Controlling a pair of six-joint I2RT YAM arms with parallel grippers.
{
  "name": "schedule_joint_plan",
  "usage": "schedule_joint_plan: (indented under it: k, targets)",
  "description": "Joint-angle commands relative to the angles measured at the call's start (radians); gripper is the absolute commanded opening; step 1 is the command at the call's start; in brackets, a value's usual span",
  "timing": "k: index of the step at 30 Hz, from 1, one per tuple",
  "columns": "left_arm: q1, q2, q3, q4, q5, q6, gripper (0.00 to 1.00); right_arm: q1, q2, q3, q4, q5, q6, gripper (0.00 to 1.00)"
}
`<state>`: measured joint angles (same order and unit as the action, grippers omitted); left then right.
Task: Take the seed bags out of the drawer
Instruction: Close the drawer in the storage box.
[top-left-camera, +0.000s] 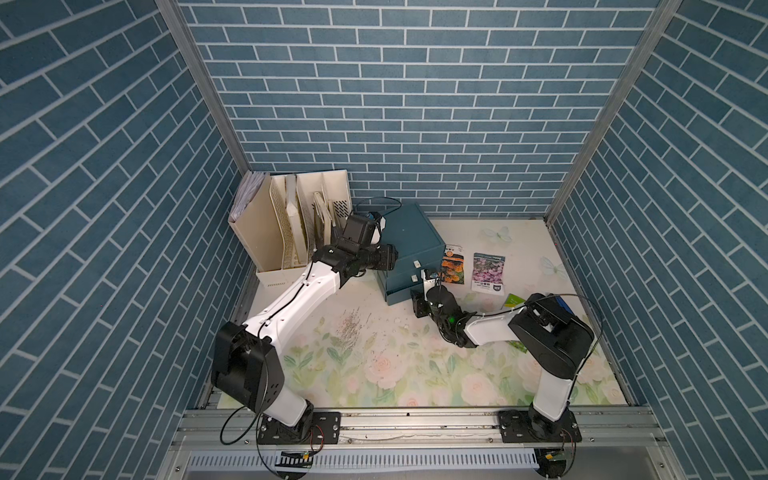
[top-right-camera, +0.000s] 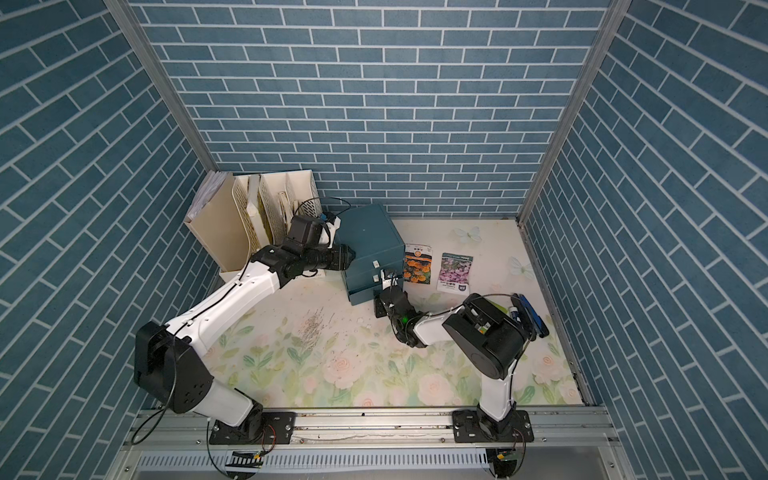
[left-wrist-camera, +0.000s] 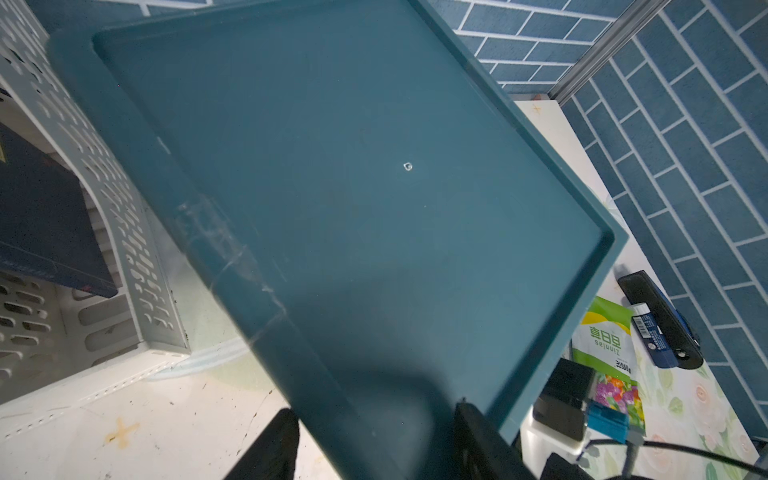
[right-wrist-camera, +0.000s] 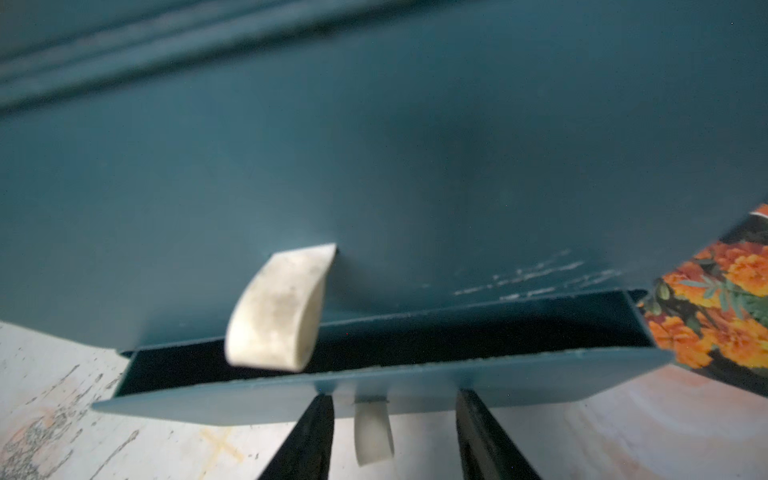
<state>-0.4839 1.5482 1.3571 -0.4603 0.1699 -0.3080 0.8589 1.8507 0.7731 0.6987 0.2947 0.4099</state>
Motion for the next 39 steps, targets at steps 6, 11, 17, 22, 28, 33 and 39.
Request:
schedule_joint_plan:
  k: [6, 11, 17, 22, 28, 33, 39]
  targets:
    - [-0.018, 0.059, -0.081, -0.244, 0.036, 0.061, 0.63, -0.016, 0.047, 0.038, 0.058, 0.016, -0.008, 0.51]
    - [-0.018, 0.056, -0.085, -0.245, 0.036, 0.063, 0.63, -0.026, 0.059, 0.05, 0.068, 0.015, -0.01, 0.51]
    - [-0.019, 0.057, -0.084, -0.248, 0.033, 0.066, 0.63, -0.035, 0.064, 0.053, 0.074, 0.008, -0.01, 0.51]
    - [-0.018, 0.057, -0.089, -0.25, 0.031, 0.066, 0.63, -0.039, 0.064, 0.052, 0.081, -0.004, -0.01, 0.51]
    - [-0.018, 0.059, -0.082, -0.252, 0.018, 0.06, 0.64, -0.04, 0.021, 0.021, 0.056, -0.028, -0.007, 0.51]
    - [-0.017, 0.048, -0.082, -0.246, -0.006, 0.045, 0.67, -0.04, -0.076, -0.059, 0.005, -0.061, 0.008, 0.51]
    - [-0.013, 0.048, -0.069, -0.235, -0.037, 0.025, 0.7, -0.04, -0.222, -0.146, -0.099, -0.064, 0.034, 0.53]
